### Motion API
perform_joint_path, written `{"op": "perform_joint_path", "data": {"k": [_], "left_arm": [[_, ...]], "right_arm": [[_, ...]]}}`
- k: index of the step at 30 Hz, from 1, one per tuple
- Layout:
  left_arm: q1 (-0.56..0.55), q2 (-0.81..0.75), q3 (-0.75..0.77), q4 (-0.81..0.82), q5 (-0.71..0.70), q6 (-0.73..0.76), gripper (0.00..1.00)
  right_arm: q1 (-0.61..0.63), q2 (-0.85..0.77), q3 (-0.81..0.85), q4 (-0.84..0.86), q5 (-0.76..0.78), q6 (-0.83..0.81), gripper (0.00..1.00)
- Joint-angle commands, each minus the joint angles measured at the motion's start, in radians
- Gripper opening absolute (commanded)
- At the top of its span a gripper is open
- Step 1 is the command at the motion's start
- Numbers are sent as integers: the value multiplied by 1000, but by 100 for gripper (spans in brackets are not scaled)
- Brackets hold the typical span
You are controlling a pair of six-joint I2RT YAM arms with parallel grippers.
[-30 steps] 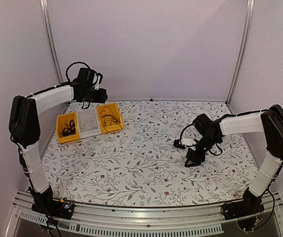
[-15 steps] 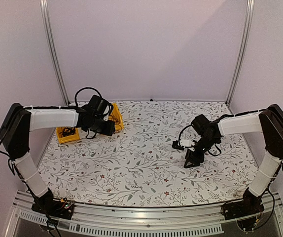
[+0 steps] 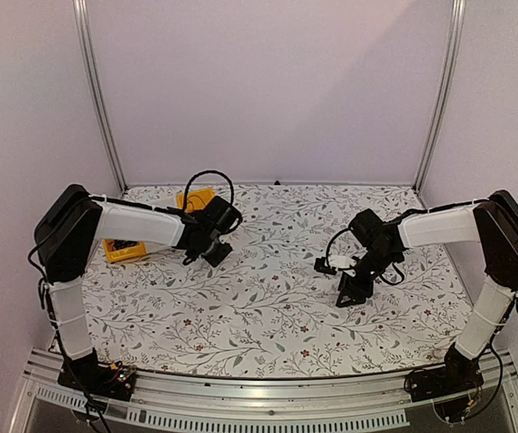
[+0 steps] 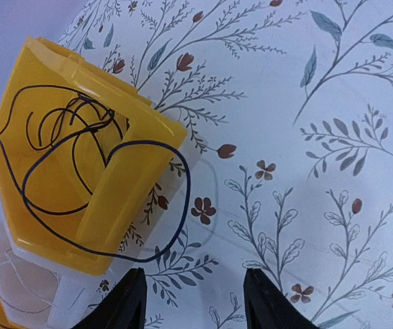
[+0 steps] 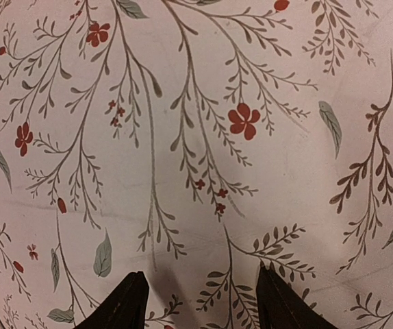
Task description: Untangle the cables
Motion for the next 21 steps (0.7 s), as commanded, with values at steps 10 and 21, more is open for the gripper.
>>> {"op": "perform_joint_path", "data": {"k": [10,21], "left_arm": [[-32,116,75,0,-182,277,25],[12,59,130,25,-165,312,0]], "right_arm": [[8,24,7,-20,22,-3,58],[8,28,7,-20,25,-2,58]]}}
